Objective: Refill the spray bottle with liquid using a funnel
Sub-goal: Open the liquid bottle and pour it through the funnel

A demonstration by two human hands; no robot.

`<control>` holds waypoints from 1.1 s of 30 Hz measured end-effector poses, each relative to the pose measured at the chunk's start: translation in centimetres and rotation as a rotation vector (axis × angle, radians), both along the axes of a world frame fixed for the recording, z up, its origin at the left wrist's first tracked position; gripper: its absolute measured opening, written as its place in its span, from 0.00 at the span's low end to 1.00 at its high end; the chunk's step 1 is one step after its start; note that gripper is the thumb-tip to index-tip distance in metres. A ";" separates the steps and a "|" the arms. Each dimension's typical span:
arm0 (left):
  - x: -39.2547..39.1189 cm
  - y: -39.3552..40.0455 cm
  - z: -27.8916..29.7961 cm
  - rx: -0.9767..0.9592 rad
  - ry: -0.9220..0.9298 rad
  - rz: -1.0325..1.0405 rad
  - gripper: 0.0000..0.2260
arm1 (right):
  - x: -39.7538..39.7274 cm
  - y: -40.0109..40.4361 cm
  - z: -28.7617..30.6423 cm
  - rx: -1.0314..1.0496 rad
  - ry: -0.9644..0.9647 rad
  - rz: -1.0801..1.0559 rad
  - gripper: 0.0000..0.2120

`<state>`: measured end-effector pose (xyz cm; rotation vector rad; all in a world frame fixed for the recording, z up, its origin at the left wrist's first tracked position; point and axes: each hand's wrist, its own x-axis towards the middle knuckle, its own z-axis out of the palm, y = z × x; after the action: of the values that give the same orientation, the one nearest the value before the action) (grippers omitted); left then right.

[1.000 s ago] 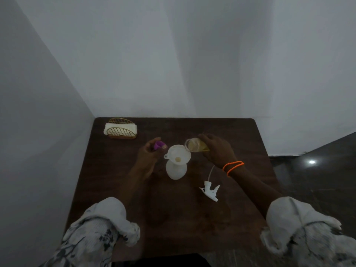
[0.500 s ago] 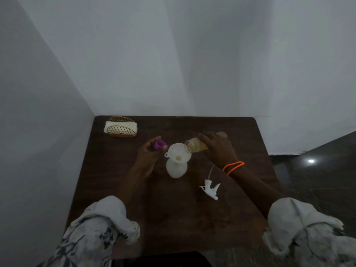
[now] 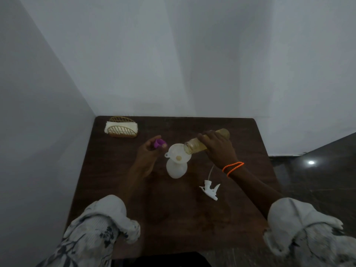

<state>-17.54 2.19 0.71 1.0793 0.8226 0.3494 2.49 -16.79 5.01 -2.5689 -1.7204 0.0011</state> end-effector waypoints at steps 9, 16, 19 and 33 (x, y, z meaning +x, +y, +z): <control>-0.1 0.0 0.3 -0.031 -0.013 0.013 0.21 | -0.1 0.0 0.1 0.008 -0.025 0.003 0.26; -0.2 0.0 0.3 -0.046 -0.012 0.034 0.20 | 0.0 0.0 -0.1 0.002 -0.040 -0.005 0.26; -0.3 0.1 0.4 -0.044 -0.010 0.034 0.19 | 0.0 0.0 -0.1 -0.001 -0.052 -0.008 0.25; -0.7 0.7 0.2 -0.037 -0.005 0.017 0.20 | -0.1 0.0 0.8 0.085 -0.127 0.000 0.23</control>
<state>-18.24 2.87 0.94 1.0375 0.8315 0.3498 2.43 -16.75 5.78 -2.5585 -1.7211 -0.2347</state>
